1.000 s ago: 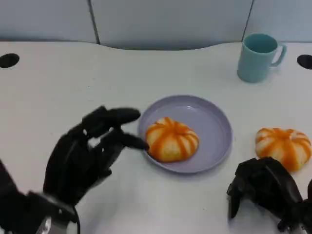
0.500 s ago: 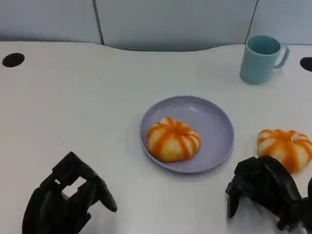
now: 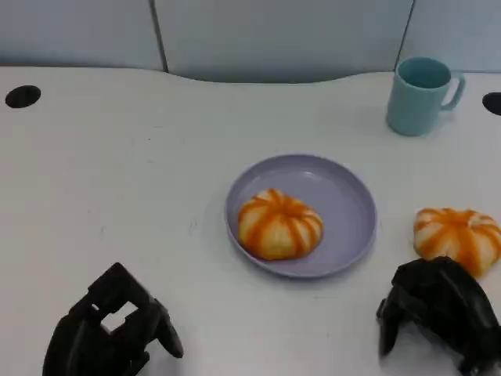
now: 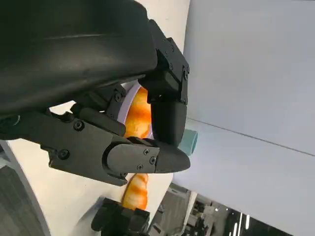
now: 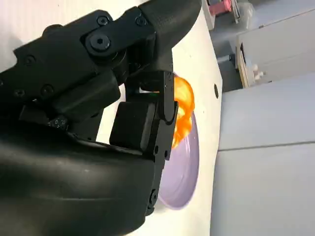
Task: Grasp the bread from the table and place it into the plate.
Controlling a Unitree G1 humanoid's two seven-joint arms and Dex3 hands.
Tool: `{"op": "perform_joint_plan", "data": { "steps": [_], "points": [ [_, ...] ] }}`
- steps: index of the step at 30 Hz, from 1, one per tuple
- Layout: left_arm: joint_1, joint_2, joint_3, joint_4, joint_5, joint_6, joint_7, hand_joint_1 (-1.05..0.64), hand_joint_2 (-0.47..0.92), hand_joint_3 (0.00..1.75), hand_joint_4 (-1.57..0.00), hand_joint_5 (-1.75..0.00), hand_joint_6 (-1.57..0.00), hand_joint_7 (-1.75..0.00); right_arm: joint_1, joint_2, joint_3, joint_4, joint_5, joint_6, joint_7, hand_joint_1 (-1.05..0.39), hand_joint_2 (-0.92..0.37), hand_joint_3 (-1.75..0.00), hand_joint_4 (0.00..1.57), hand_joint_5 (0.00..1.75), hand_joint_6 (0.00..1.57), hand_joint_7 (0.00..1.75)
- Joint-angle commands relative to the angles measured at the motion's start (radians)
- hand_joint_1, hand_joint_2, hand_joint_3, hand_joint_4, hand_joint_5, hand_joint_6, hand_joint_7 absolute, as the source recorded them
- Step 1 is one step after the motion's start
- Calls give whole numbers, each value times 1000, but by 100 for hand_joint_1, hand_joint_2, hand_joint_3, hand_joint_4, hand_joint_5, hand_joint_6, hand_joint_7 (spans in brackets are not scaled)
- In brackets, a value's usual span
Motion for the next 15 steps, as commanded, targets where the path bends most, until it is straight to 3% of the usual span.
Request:
{"op": "perform_joint_plan", "data": {
  "steps": [1, 15],
  "points": [
    [-19, 9, 15, 42, 20, -33, -14, -55, 92, 31, -80, -175, -57, -170, -20, -11, -12, 24, 0, -15, -8, -105, -75, 0, 157, 88, 157, 67],
    [-37, 13, 41, 60, -9, -26, -46, -57, 92, 30, -81, -175, -61, -165, -25, -7, -10, 29, -14, -19, -19, -105, -75, 0, 157, 89, 157, 68]
  ]
}}
